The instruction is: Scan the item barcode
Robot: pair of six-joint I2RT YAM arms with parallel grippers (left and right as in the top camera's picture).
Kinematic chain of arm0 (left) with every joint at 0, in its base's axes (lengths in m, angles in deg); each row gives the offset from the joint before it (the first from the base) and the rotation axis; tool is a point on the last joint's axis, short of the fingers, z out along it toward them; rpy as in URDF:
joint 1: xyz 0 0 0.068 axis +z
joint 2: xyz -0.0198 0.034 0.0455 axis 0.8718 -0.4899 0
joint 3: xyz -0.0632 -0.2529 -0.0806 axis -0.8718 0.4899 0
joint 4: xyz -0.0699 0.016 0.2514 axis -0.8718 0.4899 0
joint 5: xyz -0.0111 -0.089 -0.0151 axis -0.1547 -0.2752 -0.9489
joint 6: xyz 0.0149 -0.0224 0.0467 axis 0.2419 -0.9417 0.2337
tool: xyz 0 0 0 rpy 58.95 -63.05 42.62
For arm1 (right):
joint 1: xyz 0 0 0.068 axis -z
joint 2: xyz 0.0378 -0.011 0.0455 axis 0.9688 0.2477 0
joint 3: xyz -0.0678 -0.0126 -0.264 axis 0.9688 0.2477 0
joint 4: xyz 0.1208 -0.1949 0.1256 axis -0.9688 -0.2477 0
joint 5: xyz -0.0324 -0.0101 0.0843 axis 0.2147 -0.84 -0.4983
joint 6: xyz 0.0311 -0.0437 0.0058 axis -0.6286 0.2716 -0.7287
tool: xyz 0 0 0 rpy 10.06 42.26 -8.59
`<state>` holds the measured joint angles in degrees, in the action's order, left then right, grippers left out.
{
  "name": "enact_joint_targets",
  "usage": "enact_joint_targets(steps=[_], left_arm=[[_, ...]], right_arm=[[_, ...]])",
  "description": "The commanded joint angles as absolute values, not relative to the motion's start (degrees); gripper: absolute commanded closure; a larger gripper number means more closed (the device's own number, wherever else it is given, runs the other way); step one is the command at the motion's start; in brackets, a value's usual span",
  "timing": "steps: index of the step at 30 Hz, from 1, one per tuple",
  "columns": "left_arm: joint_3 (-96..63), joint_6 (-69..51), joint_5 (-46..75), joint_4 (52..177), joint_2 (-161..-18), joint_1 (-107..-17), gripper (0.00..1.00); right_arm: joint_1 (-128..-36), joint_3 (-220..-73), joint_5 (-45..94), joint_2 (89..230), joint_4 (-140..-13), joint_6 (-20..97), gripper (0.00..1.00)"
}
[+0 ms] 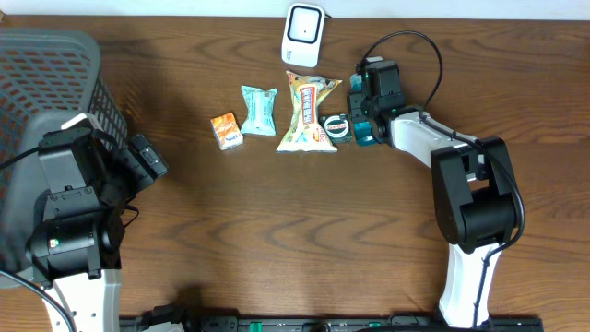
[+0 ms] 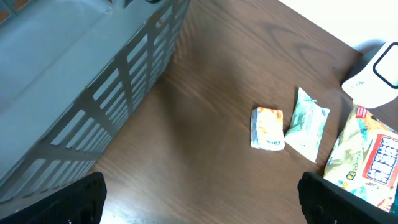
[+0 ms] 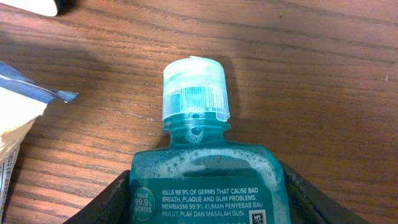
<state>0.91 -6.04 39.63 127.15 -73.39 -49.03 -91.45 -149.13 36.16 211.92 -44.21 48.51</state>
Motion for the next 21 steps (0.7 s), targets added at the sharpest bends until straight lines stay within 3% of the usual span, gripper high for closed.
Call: enact_joint_targets(steps=[1, 16, 18, 21], left_arm=[[0.60, -6.55, 40.33, 127.22, -73.50, -48.68, 0.02], [0.60, -6.55, 40.33, 127.22, -73.50, -48.68, 0.02], [0.60, -6.55, 40.33, 127.22, -73.50, -48.68, 0.02], [0.60, -6.55, 40.33, 127.22, -73.50, -48.68, 0.02]], right_arm=[[-91.82, -152.23, 36.31, 212.64, -44.14, 47.47, 0.57], [-91.85, -158.42, 33.71, 212.12, -47.03, 45.87, 0.57], [-91.82, -158.85, 33.73, 212.10, -47.03, 45.89, 0.54], [-91.82, -158.90, 33.73, 212.10, -47.03, 45.96, 0.32]])
